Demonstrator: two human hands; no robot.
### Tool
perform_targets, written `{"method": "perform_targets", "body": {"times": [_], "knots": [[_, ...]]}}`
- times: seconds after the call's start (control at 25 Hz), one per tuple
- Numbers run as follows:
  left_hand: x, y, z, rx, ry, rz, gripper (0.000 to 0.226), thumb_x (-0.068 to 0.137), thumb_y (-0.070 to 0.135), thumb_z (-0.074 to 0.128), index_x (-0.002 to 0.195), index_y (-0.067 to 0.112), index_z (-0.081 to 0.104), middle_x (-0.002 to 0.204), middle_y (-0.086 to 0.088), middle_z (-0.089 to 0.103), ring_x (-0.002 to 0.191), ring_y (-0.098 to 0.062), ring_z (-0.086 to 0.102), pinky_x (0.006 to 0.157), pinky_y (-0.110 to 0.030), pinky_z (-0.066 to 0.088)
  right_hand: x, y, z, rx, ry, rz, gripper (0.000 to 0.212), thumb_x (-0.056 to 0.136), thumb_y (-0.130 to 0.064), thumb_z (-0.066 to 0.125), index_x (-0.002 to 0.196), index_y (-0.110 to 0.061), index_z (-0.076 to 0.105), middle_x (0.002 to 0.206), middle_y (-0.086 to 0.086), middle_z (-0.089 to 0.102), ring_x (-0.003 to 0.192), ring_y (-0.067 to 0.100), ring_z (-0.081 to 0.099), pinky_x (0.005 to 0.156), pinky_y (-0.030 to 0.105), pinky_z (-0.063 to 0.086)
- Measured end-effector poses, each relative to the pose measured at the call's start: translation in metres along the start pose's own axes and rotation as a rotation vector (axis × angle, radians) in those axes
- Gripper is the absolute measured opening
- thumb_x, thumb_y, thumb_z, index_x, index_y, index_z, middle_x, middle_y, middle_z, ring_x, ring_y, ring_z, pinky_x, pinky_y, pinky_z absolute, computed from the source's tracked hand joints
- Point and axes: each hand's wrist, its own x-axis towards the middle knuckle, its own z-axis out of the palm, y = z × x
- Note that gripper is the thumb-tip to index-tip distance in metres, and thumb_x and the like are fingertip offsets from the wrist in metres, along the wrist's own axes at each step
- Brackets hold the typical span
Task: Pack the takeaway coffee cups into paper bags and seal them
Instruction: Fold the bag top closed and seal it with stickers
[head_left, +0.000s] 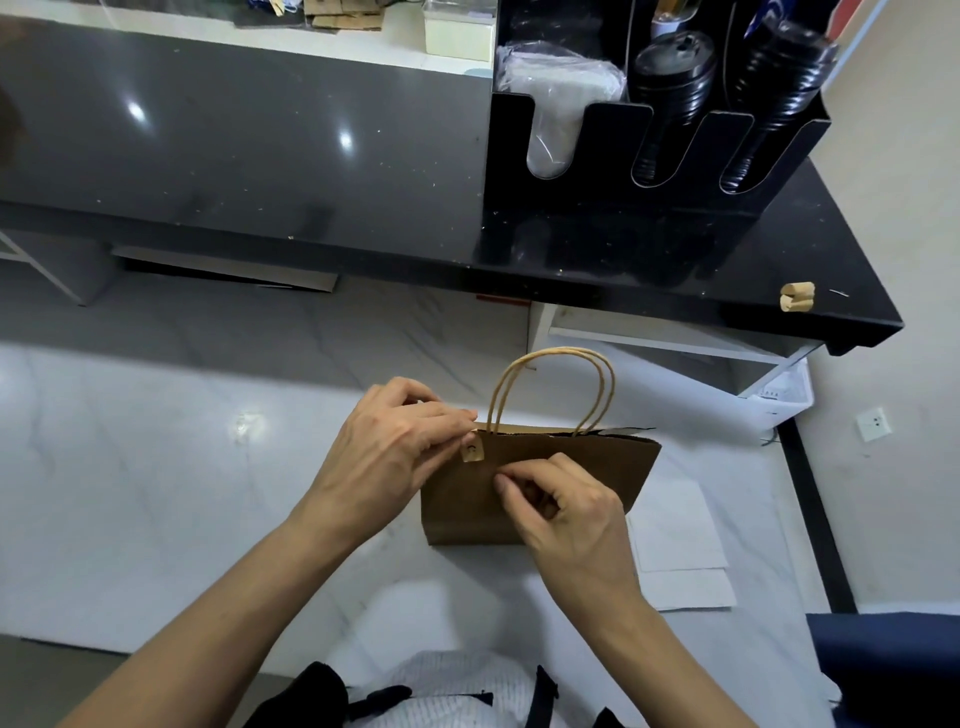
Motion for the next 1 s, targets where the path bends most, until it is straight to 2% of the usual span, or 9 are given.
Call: {"method": "perform_targets", "body": {"times": [0.16,0.36,0.52,0.68,0.84,0.92,1.0], "knots": [[0.002,-0.010,-0.009,0.001,-0.017,-0.023,0.033,0.101,0.045,0.047,0.115,0.031,0.073,0.111,0.018,0.071,0.100,-0.014,0.053,0.082,-0.042,0.050,0.002,0.005,-0.014,0.017,0.060,0.037,0.003,0.091,-0.024,0.075,0.092,-0.027,0.074,0.082,-0.018,0.061,0.076,0.004,0.060,0.067,0.010,0.042],[0.001,-0.012,-0.017,-0.042,-0.007,-0.093,0.033,0.102,0.043,0.043,0.114,0.034,0.072,0.108,0.018,0.067,0.103,-0.013,0.051,0.086,-0.040,0.049,0.005,0.017,-0.035,0.034,0.212,0.092,0.014,0.089,-0.019,0.076,0.090,-0.025,0.063,0.075,-0.010,0.054,0.069,0.014,0.054,0.061,0.023,0.042],[0.000,-0.004,-0.018,-0.057,0.007,-0.090,0.028,0.101,0.038,0.047,0.112,0.031,0.072,0.107,0.017,0.066,0.104,-0.014,0.051,0.085,-0.038,0.050,0.009,0.025,-0.047,0.120,0.309,0.205,0.038,0.084,-0.012,0.075,0.107,-0.029,0.050,0.071,-0.002,0.044,0.061,0.019,0.046,0.057,0.028,0.042],[0.001,0.014,-0.024,-0.060,0.151,-0.067,0.019,0.098,0.023,0.058,0.111,0.020,0.071,0.105,0.008,0.065,0.100,-0.017,0.053,0.084,-0.033,0.048,0.014,0.029,-0.057,0.108,0.235,0.189,0.058,0.083,-0.008,0.072,0.133,-0.030,0.053,0.077,0.001,0.042,0.066,0.022,0.046,0.063,0.014,0.040],[0.005,0.047,-0.029,-0.051,0.313,0.021,0.012,0.095,0.011,0.065,0.105,0.007,0.071,0.098,-0.001,0.066,0.086,-0.023,0.058,0.078,-0.032,0.049,0.018,0.033,-0.061,0.081,0.235,0.153,0.043,0.087,-0.007,0.073,0.122,-0.031,0.065,0.081,-0.002,0.042,0.065,0.018,0.046,0.065,0.012,0.038],[0.006,0.060,-0.026,-0.098,0.285,0.062,0.013,0.096,0.011,0.064,0.107,0.007,0.071,0.100,-0.002,0.067,0.087,-0.023,0.062,0.079,-0.034,0.052,0.019,0.034,-0.062,0.092,0.238,0.148,0.036,0.089,-0.008,0.072,0.116,-0.030,0.067,0.081,-0.002,0.043,0.065,0.018,0.046,0.064,0.012,0.038],[0.006,0.069,-0.021,-0.138,0.206,0.084,0.019,0.099,0.011,0.062,0.116,0.007,0.069,0.109,-0.001,0.068,0.097,-0.021,0.065,0.087,-0.033,0.053,0.019,0.035,-0.062,0.123,0.238,0.153,0.032,0.090,-0.009,0.071,0.114,-0.029,0.067,0.082,-0.001,0.044,0.065,0.018,0.046,0.063,0.013,0.038]]}}
